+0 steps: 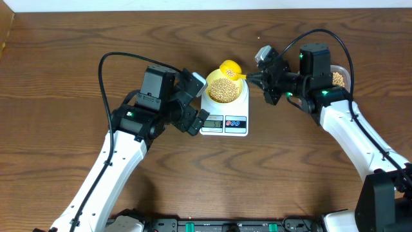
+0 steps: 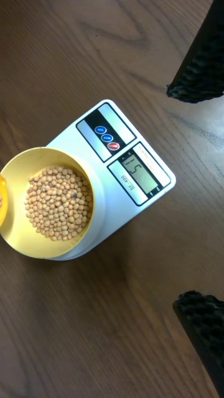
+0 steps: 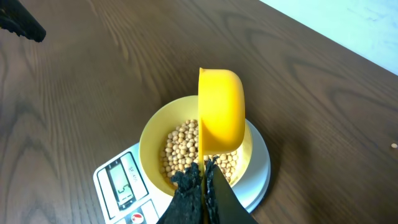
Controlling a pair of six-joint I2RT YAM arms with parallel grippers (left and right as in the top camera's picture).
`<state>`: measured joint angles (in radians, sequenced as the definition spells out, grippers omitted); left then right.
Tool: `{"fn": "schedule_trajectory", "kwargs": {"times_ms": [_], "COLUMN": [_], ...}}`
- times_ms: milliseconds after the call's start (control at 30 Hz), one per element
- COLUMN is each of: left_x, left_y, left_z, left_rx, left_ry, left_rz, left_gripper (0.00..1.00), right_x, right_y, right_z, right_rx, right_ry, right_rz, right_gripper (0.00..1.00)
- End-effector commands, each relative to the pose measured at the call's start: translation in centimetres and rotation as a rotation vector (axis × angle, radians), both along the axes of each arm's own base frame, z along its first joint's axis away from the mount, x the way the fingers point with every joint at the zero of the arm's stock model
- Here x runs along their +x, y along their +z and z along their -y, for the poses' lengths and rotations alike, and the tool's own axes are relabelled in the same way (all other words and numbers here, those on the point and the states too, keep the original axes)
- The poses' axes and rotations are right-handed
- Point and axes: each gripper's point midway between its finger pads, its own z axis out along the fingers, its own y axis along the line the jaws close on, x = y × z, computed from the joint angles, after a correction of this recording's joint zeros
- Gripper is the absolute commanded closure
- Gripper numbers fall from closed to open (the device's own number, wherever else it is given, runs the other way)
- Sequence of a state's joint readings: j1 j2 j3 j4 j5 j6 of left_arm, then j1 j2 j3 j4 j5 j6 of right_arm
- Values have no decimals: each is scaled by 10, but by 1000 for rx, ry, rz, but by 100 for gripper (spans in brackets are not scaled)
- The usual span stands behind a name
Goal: Scoop item into bowl and weigh 50g on scale
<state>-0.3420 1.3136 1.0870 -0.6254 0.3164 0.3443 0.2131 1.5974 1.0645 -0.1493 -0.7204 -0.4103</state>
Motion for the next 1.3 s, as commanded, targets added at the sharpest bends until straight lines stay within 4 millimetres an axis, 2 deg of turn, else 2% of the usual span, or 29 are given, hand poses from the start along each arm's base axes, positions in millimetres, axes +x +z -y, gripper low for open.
{"fn": "schedule_trajectory", "kwargs": {"times_ms": [0, 567, 1133, 1267], "left_x": [-2, -2, -2, -2], "left_y": [1, 1, 1, 1], "left_z": [0, 0, 0, 0], "left_rx": [-8, -8, -8, -8], "left_ry": [-5, -5, -5, -5], "left_rz": [-1, -1, -1, -1], "left_gripper": [1, 1, 1, 1], "right_x": [-2, -4, -7, -6], "right_y": [-4, -7, -10, -18], "right_z": [-4, -4, -4, -8], "right_rx": [-6, -8, 44, -19], "right_ry": [19, 18, -48, -85], "right_rz": [2, -16, -140, -134], "right_gripper": [99, 99, 99, 99]}}
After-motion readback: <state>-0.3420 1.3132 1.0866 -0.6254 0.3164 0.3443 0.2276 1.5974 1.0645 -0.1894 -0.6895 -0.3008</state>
